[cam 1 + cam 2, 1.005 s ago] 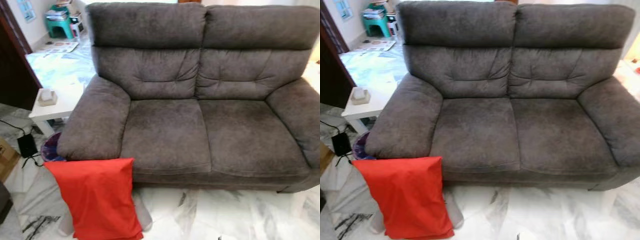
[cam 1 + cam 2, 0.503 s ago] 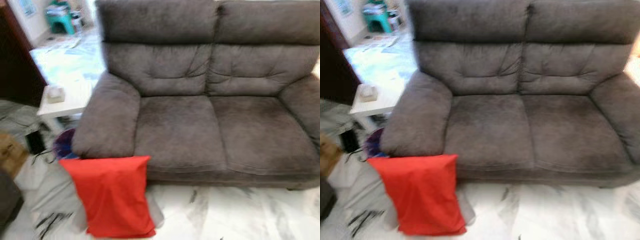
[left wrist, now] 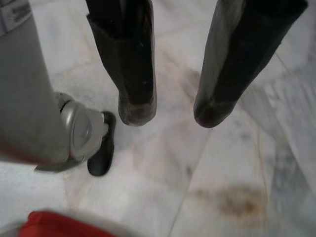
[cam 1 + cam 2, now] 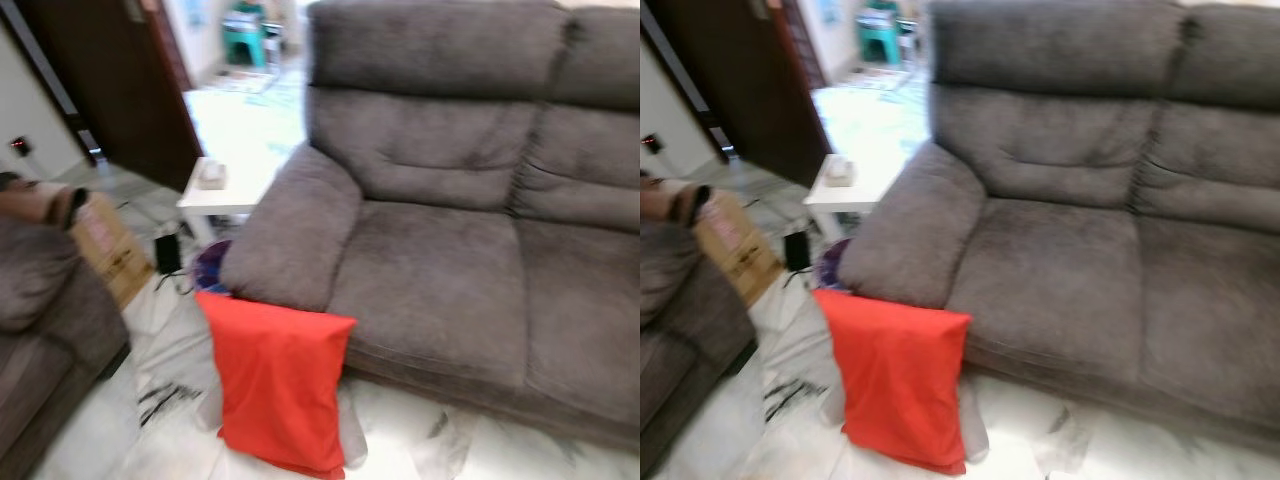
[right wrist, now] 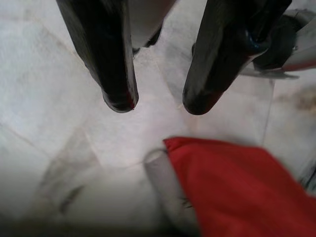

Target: Move the pillow to the sofa from floor

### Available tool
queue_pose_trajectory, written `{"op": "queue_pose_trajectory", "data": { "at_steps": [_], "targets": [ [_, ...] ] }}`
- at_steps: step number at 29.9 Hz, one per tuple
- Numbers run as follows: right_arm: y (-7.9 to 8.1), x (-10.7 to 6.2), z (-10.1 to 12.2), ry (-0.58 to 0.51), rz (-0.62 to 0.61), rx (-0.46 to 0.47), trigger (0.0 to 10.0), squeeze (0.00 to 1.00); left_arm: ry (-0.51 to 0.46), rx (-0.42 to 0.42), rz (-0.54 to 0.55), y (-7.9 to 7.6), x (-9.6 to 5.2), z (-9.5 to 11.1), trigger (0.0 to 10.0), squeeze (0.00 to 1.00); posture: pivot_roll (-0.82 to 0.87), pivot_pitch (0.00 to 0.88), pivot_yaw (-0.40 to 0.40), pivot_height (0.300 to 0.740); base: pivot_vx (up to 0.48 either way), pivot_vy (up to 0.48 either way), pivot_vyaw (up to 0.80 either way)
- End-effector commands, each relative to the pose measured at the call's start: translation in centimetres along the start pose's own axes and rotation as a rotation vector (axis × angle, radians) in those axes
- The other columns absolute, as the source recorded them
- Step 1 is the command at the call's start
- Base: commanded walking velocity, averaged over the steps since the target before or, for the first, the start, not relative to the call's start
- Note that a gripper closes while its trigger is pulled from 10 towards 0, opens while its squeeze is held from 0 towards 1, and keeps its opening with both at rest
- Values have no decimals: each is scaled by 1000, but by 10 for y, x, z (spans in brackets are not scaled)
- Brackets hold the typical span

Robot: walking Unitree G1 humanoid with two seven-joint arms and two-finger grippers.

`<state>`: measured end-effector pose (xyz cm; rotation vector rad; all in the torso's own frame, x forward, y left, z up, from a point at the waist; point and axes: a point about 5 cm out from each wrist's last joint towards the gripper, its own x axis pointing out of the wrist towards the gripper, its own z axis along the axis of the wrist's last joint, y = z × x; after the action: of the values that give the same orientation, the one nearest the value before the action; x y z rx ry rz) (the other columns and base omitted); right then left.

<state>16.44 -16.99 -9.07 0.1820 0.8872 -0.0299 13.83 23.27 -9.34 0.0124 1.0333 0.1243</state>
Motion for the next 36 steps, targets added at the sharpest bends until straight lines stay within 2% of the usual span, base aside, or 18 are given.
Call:
{"op": "queue_pose_trajectory", "data": {
  "at_steps": [1,18,31,36],
  "targets": [
    [1,-3,-10,27,1,4,10000,0,29,-4,6,3,-2,-9,10000,0,67,103,54,740,0,0,800],
    [0,-3,-10,20,1,12,10000,0,26,-8,7,3,-2,-9,10000,0,68,112,56,740,0,0,800],
    [1,-2,-8,2,2,56,10000,0,26,17,13,3,-2,-9,10000,0,67,116,53,740,0,0,0],
    [0,-3,-8,7,6,53,10000,0,4,16,24,8,-1,0,10000,0,68,115,50,740,0,-459,0]
  ]
}}
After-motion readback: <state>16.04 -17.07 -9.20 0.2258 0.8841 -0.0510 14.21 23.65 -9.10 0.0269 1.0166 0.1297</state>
